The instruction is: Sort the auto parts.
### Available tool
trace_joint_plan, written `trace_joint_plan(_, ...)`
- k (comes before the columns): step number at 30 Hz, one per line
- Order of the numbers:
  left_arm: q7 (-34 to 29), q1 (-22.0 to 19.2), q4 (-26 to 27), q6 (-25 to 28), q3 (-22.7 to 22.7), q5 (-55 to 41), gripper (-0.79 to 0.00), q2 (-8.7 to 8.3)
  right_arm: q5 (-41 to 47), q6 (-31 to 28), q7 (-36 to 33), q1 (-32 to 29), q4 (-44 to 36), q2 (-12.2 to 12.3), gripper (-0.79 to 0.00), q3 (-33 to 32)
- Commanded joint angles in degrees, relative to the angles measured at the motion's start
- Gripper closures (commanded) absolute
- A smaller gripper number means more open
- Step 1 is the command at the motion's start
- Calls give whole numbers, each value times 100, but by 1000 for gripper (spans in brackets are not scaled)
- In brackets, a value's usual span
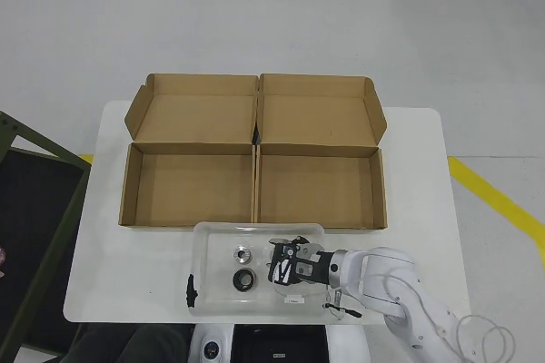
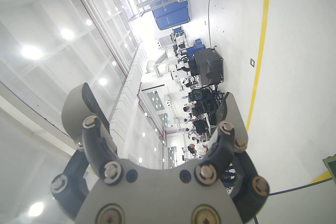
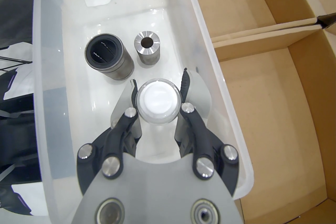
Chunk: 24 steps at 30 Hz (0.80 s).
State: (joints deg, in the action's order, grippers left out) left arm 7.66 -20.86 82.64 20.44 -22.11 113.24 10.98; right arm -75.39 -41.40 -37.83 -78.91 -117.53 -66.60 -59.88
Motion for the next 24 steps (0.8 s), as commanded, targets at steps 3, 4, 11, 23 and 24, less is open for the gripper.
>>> trace_joint_plan(3,0,0,0,0,0,0,-785,0,94,-72,27,-27,-301,29,0,-53)
trace_joint_plan(4,0,0,0,0,0,0,-785,0,75,-80,17,-24,-393,37,0,-71)
trace_joint_plan(11,0,0,0,0,0,0,-785,0,21,-116,346,-39,-813,69,0,-75)
trace_joint_plan(23,0,0,0,0,0,0,-785,0,-55,-24,1035,194,-811,73,0,-34)
trace_joint_plan(24,0,0,0,0,0,0,-785,0,-53,-11,1069,219,-811,74,0,-46)
